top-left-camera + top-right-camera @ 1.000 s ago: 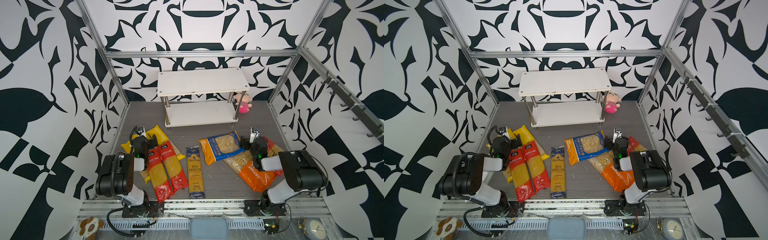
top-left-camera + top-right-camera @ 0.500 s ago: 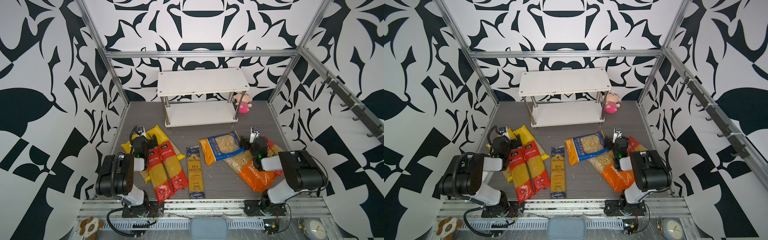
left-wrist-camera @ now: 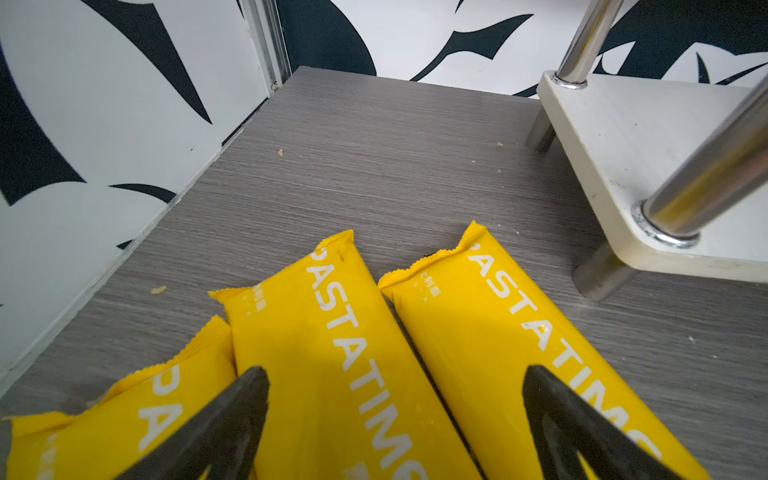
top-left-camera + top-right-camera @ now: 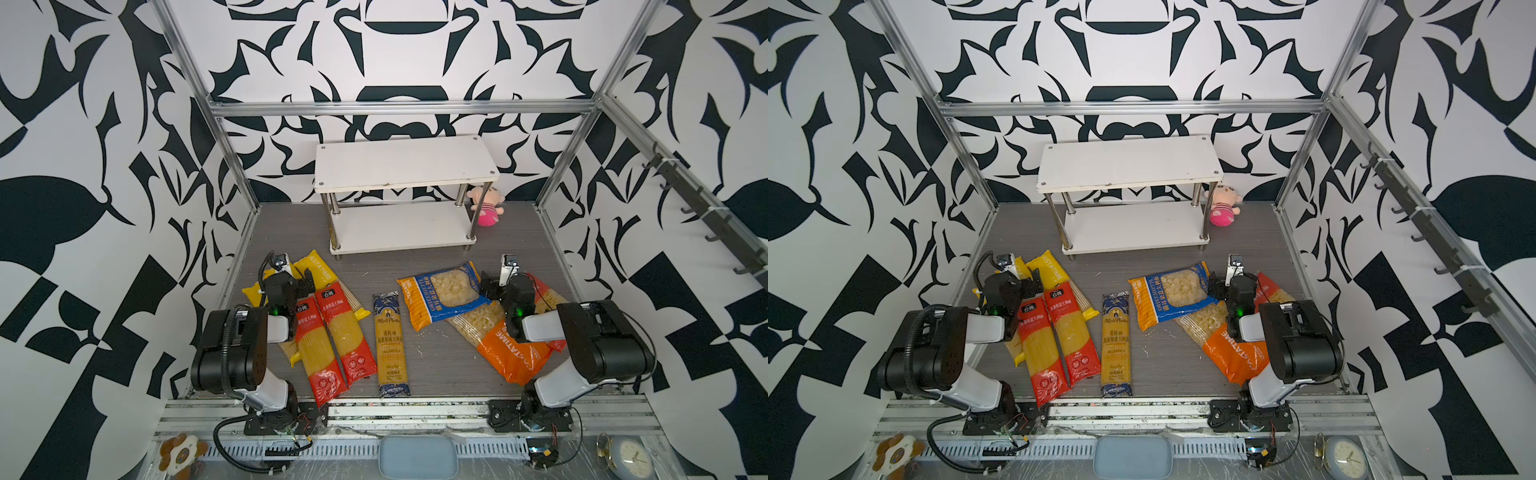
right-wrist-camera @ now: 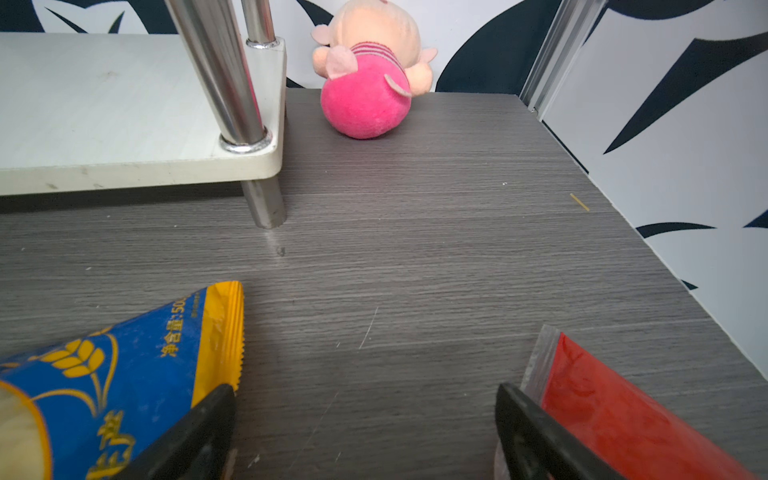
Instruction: Place and organize the pasta boxes and bags onto the shelf
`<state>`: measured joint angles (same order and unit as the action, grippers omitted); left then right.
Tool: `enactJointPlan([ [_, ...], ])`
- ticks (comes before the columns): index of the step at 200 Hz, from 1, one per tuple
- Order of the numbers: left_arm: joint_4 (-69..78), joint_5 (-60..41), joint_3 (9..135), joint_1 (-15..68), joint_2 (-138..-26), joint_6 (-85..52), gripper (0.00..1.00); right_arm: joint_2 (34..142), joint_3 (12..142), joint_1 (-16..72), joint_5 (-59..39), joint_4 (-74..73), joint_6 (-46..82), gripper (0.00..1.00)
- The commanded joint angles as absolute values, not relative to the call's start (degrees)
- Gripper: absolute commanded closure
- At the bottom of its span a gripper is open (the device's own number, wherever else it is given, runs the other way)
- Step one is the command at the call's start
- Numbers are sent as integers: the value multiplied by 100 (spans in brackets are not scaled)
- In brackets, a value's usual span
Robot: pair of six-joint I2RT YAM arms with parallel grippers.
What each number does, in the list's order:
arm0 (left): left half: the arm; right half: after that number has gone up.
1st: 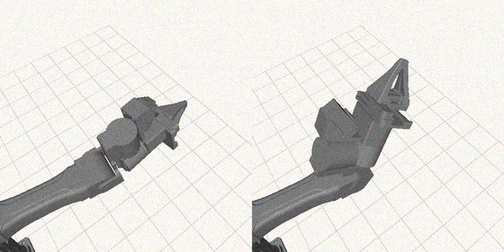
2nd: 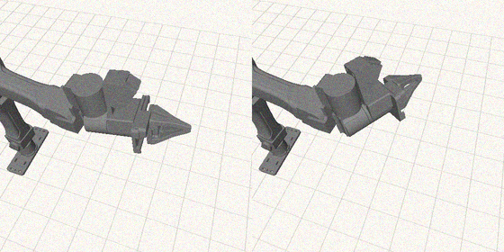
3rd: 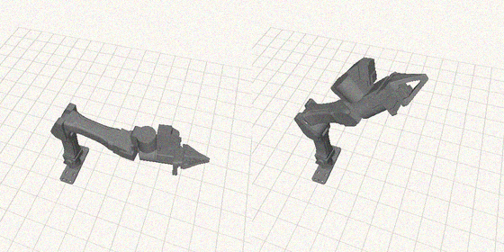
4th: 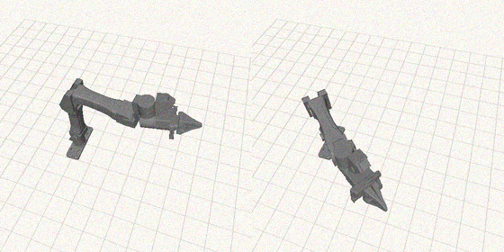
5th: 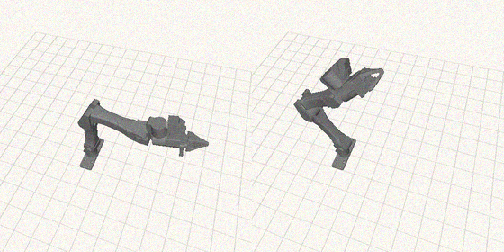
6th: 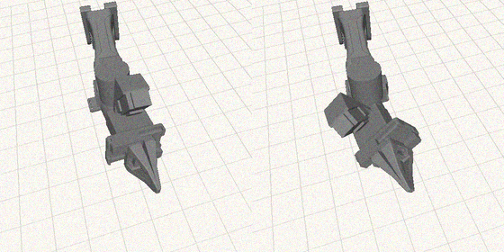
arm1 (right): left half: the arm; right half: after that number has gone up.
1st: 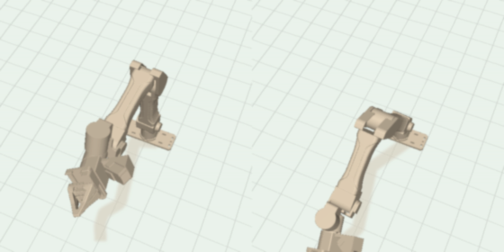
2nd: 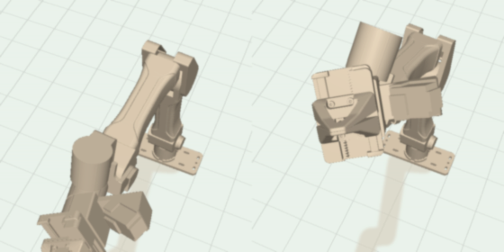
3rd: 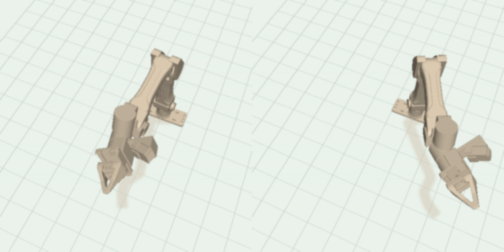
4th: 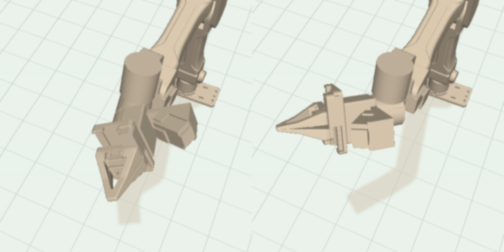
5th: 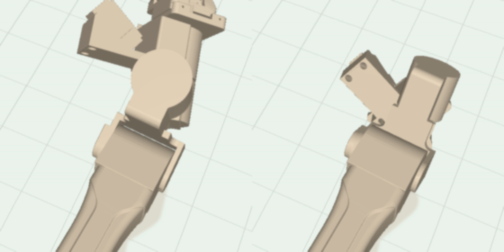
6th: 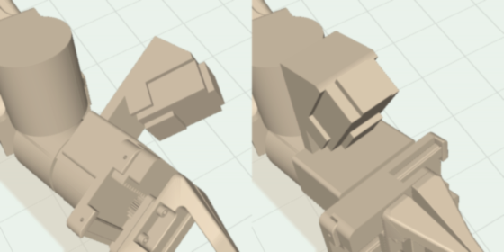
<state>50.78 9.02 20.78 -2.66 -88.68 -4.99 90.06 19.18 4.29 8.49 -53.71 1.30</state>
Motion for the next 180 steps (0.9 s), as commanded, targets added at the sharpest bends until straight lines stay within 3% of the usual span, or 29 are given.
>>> enactJointPlan([
  [1, 4703, 1151, 2236, -208, -8425, -580, 1, 8318, 2044, 547, 1156, -4850, 72, 0],
  [37, 3003, 1581, 2558, 6, -7398, -919, 1, 7315, 2700, 578, 1580, -2787, 553, 0],
  [68, 1458, 2041, 2896, 361, -6432, -1625, 1, 6751, 3823, 649, 2017, 119, 1740, 0],
  [87, 383, 2120, 3316, 526, -6063, -1825, 1, 6589, 4216, 592, 1439, 955, 3103, 0],
  [97, -233, 2086, 3569, 534, -5918, -2094, 1, 6508, 4218, 423, 321, 916, 3207, 1],
  [106, -777, 2147, 3805, 528, -5807, -2489, 1, 6428, 4124, 354, -291, 784, 3387, 9],
  [127, -2307, 2420, 4399, 509, -5748, -3783, 1, 6292, 3996, 443, -726, 912, 3927, 25],
  [150, -2579, 1118, 4548, 375, -5574, -3240, 0, 6223, 4062, 1027, -571, 1313, 4235, 30],
  [180, -2575, 205, 4323, 428, -5199, -3342, 11, 6363, 4334, 2201, -256, 1766, 4391, 31],
])
